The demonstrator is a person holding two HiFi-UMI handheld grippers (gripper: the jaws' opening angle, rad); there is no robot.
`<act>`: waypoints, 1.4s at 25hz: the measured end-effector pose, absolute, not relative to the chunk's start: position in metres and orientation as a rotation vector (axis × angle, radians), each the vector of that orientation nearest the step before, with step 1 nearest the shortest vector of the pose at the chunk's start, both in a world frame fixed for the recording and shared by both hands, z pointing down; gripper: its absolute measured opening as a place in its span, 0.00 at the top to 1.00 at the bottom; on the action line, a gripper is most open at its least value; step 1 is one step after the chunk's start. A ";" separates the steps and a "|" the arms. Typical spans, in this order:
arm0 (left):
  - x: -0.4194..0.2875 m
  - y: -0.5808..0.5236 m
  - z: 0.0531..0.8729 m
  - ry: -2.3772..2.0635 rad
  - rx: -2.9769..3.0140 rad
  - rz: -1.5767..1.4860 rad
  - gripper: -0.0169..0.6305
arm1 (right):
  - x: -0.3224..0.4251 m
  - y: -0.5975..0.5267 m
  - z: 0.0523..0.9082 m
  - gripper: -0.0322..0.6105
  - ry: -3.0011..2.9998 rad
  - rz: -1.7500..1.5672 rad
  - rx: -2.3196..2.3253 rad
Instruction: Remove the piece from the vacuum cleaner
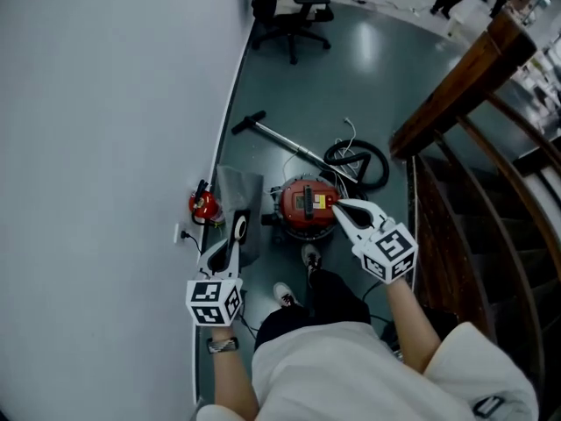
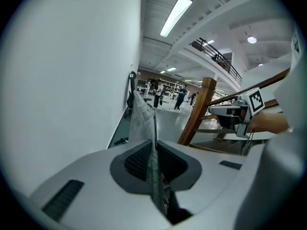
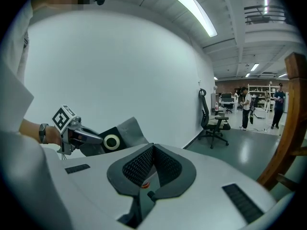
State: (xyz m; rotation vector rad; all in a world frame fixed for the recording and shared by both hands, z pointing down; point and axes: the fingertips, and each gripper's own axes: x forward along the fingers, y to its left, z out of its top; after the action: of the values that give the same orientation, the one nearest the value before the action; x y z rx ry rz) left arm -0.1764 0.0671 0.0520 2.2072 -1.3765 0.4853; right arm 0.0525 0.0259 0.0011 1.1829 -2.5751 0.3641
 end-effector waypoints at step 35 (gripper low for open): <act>-0.148 0.069 -0.220 -1.585 2.720 0.141 0.93 | 0.055 0.064 -0.259 0.91 -2.758 -0.275 1.272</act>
State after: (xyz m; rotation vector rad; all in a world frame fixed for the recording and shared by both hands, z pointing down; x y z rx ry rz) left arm -0.1476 0.0695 -0.2201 2.7202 -1.5847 0.1410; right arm 0.0550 0.0640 -0.2590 1.2724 -2.7576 -0.2746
